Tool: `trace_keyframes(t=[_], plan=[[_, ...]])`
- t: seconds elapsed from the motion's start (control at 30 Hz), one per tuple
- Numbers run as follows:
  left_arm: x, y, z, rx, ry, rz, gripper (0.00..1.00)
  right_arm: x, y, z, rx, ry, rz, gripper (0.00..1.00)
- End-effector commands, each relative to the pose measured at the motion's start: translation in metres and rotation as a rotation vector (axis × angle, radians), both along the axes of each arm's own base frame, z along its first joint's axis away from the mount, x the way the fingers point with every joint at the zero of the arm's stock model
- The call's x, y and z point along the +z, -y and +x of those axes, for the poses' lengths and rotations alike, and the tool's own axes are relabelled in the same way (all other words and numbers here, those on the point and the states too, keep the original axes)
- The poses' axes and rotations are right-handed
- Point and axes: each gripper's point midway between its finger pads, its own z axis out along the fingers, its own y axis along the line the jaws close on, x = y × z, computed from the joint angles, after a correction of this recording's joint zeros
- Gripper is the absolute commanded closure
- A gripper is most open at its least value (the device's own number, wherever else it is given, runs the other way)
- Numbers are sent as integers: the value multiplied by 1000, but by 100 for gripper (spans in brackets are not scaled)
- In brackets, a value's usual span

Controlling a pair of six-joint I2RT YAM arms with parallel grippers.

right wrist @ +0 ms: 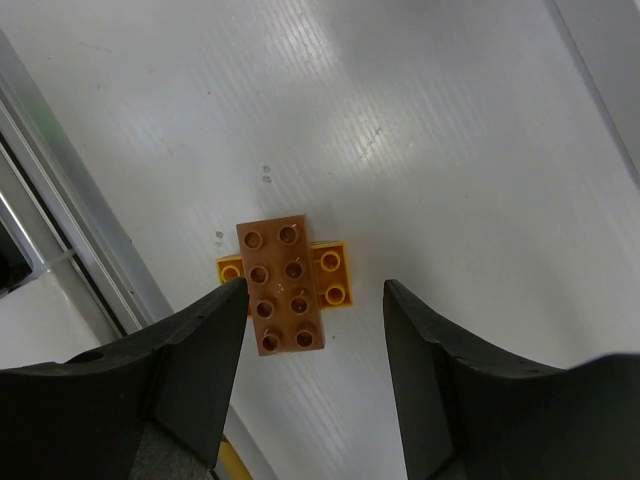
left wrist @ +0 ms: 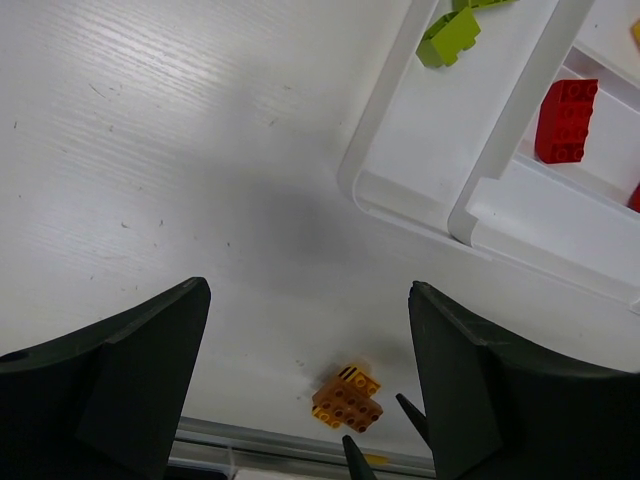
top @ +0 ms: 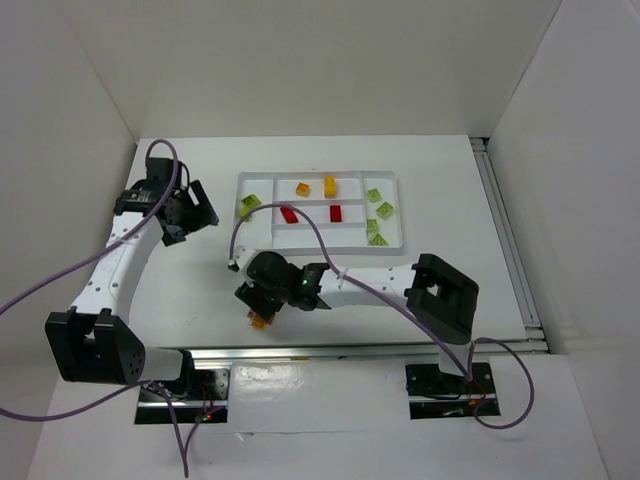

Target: Sort the legos into containers by color

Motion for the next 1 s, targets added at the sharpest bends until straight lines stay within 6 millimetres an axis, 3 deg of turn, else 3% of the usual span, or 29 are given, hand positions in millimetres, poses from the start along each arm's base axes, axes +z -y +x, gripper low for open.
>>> trace_keyframes(t=[0.0,0.13,0.47,0.8,0.97], plan=[[-2,2,3,-17,11,-6,9,5,-7,-4,27,20,-5,37],[-5,2,1,-17,2,-6,9,-9,-7,-6,41,8,-34,37],[-7,1,1,-25,1,-1,10,-16,-11,-17,72,-11,-46,37],[-10,1,2,-25,1,-1,10,-28,-12,-16,60,-1,-83,52],[-10,1,2,-25,1,-1,10,-30,-13,-18,62,3,-96,53]])
